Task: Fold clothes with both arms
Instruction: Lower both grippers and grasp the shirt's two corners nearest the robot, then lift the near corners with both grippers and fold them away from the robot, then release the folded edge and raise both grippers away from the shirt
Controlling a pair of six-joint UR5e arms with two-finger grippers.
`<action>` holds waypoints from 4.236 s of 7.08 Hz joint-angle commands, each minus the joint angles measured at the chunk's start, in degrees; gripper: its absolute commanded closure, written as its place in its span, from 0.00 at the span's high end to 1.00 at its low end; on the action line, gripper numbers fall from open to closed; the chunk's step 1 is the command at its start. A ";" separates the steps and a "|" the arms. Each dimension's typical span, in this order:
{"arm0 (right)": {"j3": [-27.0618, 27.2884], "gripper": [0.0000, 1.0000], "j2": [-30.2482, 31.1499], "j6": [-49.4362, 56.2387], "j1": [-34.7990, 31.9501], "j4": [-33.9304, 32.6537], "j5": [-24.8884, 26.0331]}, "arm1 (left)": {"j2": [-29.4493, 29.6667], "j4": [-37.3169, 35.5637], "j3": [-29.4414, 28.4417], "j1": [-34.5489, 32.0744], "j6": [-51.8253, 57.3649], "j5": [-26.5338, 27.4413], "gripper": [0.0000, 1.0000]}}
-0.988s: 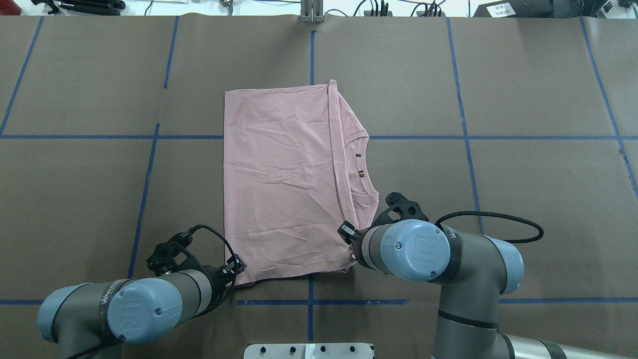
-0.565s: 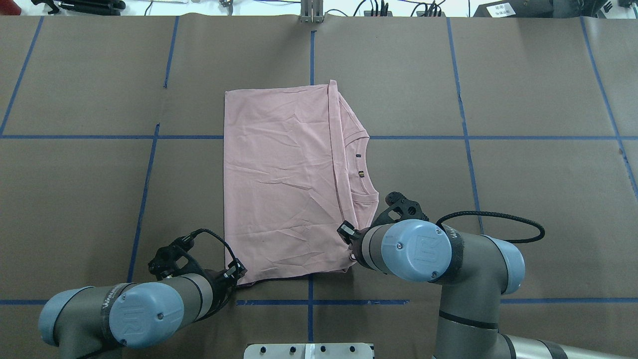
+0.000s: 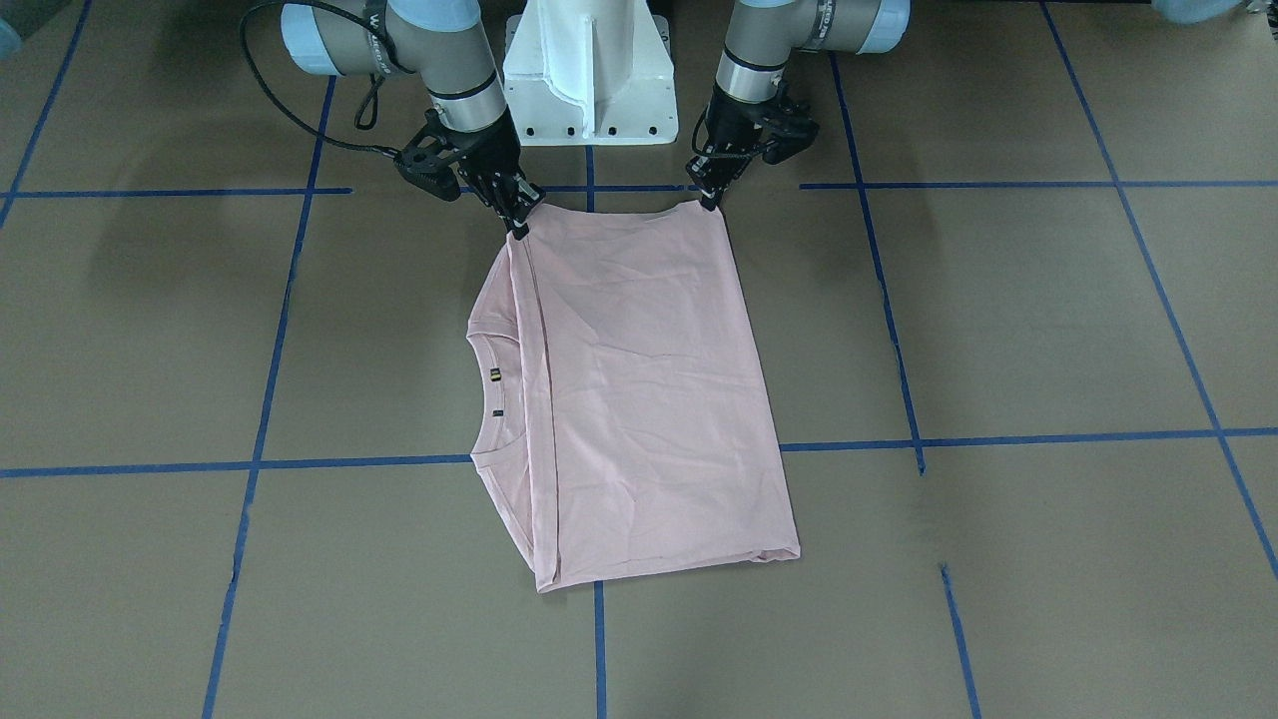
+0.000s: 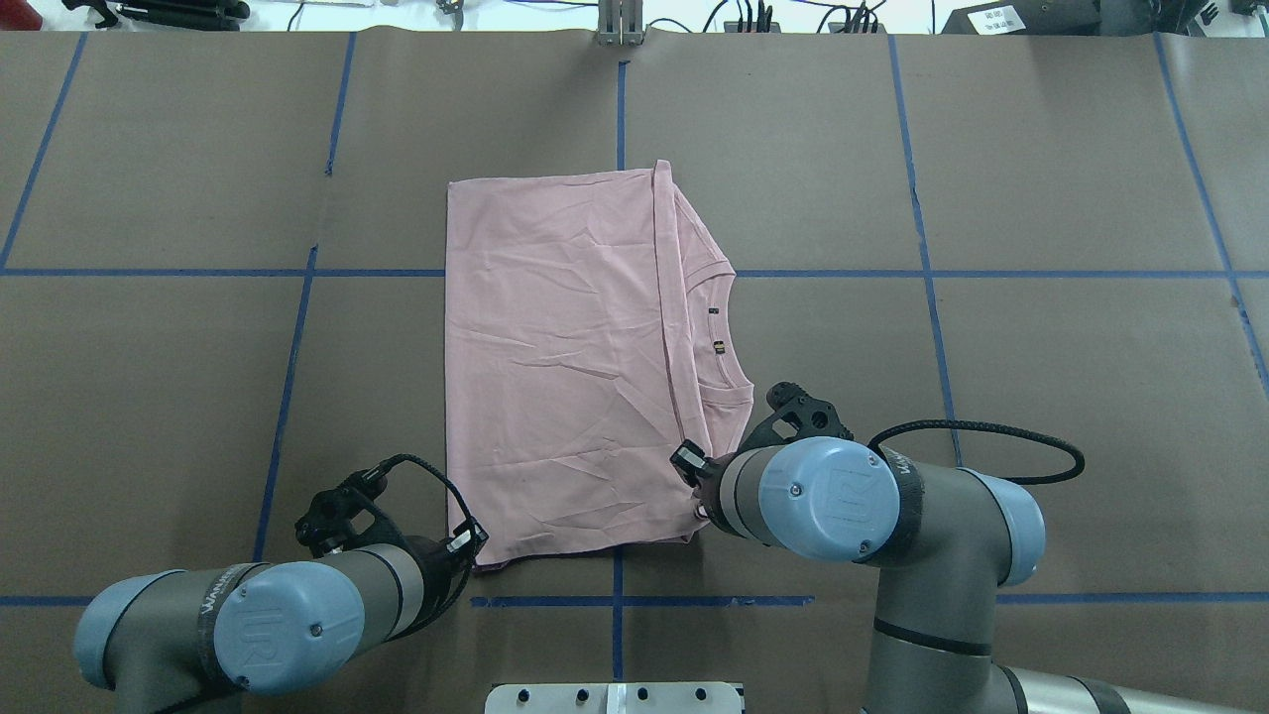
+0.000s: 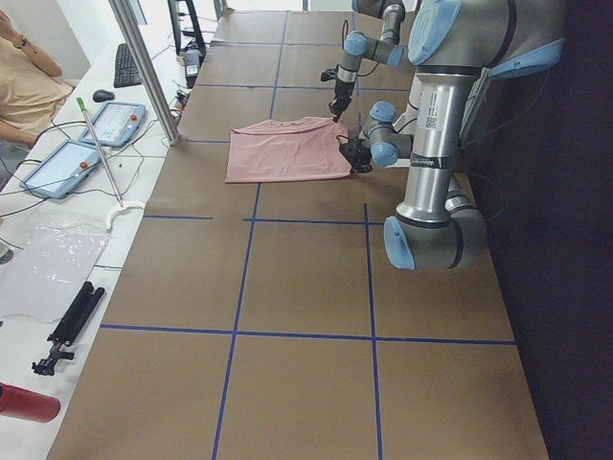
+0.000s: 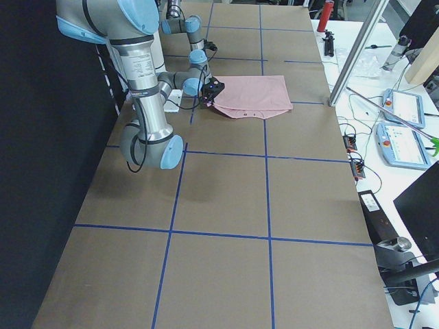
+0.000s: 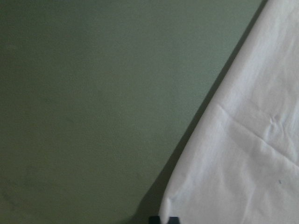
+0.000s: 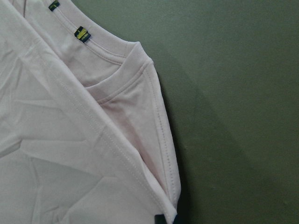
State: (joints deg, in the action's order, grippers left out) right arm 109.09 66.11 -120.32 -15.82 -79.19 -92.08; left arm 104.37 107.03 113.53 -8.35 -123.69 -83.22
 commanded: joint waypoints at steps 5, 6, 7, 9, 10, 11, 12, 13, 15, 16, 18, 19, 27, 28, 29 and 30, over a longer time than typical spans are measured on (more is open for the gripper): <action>22.69 0.00 4.99 -8.34 9.48 -16.29 2.52 | 0.31 -14.96 17.22 1.74 -9.04 -6.33 0.00; 23.61 0.00 4.38 -8.18 9.06 -17.57 2.35 | 2.31 -16.40 16.90 2.01 -9.02 -6.51 0.00; 21.53 0.00 3.86 -6.69 4.88 -17.49 1.82 | 4.77 -16.24 16.55 -0.07 -8.15 -6.17 0.00; 16.26 0.00 -0.17 -0.46 -4.08 -17.05 -1.85 | 12.32 -16.15 12.01 -7.97 0.00 -5.90 0.00; 13.02 0.00 -2.54 1.21 -7.96 -16.96 -4.83 | 14.09 -15.98 9.98 -10.79 4.99 -3.81 0.00; 8.64 0.00 -5.52 2.71 -10.52 -16.96 -6.25 | 15.41 -15.72 7.17 -11.42 8.70 0.39 0.00; 5.11 0.00 -7.99 3.25 -13.24 -16.96 -8.27 | 15.77 -11.80 2.19 -13.43 9.86 0.78 0.00; 1.42 0.00 -10.02 3.86 -15.44 -16.35 -9.51 | 16.30 -6.62 -3.35 -15.37 10.05 0.87 0.00; -8.49 0.00 -10.65 3.69 -19.14 -3.57 -12.14 | 18.84 -0.87 -11.98 -17.93 13.89 2.70 0.00; -11.59 0.00 -10.74 3.69 -20.20 -0.12 -12.42 | 18.85 -0.16 -12.89 -18.46 14.01 2.71 0.00; -18.61 0.00 -13.61 6.31 -22.40 0.88 -13.56 | 18.85 1.86 -16.56 -19.69 14.18 2.80 0.00; -24.05 0.00 -16.51 8.42 -23.72 1.14 -13.65 | 18.85 6.22 -20.24 -21.78 16.45 2.80 0.00; -31.17 1.00 -7.03 40.41 -40.57 17.67 -31.10 | 9.60 22.17 -23.56 -34.96 51.88 -13.68 1.00; -27.39 1.00 0.17 53.13 -44.87 17.58 -33.84 | 5.62 22.52 -22.57 -39.42 61.63 -20.25 1.00; -26.83 1.00 5.29 65.01 -51.00 17.58 -37.87 | -0.07 22.52 -21.08 -45.04 72.35 -27.10 1.00; -26.91 1.00 10.22 78.53 -56.37 17.49 -40.08 | -6.83 22.26 -18.55 -52.57 85.68 -33.52 1.00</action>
State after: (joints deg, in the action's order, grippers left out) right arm 81.43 69.78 -57.83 -65.43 -61.62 -128.63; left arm 105.08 129.44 92.32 -52.89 -52.89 -108.81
